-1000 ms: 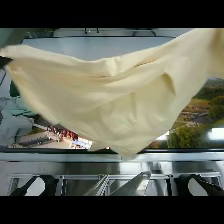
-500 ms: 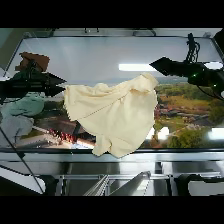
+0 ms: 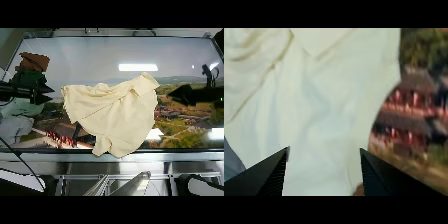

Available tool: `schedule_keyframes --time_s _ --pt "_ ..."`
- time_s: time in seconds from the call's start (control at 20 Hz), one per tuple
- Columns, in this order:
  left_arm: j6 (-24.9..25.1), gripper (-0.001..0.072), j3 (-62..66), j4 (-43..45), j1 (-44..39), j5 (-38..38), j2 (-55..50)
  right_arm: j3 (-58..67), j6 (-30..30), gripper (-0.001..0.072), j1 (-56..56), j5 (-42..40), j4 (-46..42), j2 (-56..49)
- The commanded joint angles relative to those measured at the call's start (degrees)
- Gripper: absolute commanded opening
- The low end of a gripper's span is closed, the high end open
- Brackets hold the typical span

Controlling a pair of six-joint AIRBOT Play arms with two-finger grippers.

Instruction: Fold the shirts.

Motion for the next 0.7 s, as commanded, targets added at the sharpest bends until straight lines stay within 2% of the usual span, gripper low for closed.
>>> schedule_keyframes --time_s 0.0,0.1,0.25,0.45,0.55,0.65 --pt "0.9 0.0646 -12.3 3.2 -1.3 0.5 3.6 -14.6 3.6 0.0529 -1.8 -6.3 -5.1 6.1" --pt "1.9 0.0646 -17.2 2.7 -3.3 3.2 4.0 -15.3 0.7 0.0526 -1.6 -9.2 -1.9 3.8" --pt "3.3 0.0646 -20.8 1.0 -7.6 8.9 4.0 -14.6 -6.2 0.0524 -1.5 -11.4 9.4 -0.3" --pt "3.6 0.0645 -20.9 1.3 -12.8 17.0 3.9 -8.4 -6.4 0.0523 -1.5 -12.6 10.6 -7.6" --pt "3.6 0.0637 -20.9 1.3 -13.9 18.6 3.9 -3.5 -5.9 0.0477 -1.4 -12.7 10.6 -12.6" --pt "3.6 0.0637 -20.9 1.2 -14.4 18.6 3.9 1.1 -4.6 0.0477 -1.4 -12.6 10.6 -17.1"
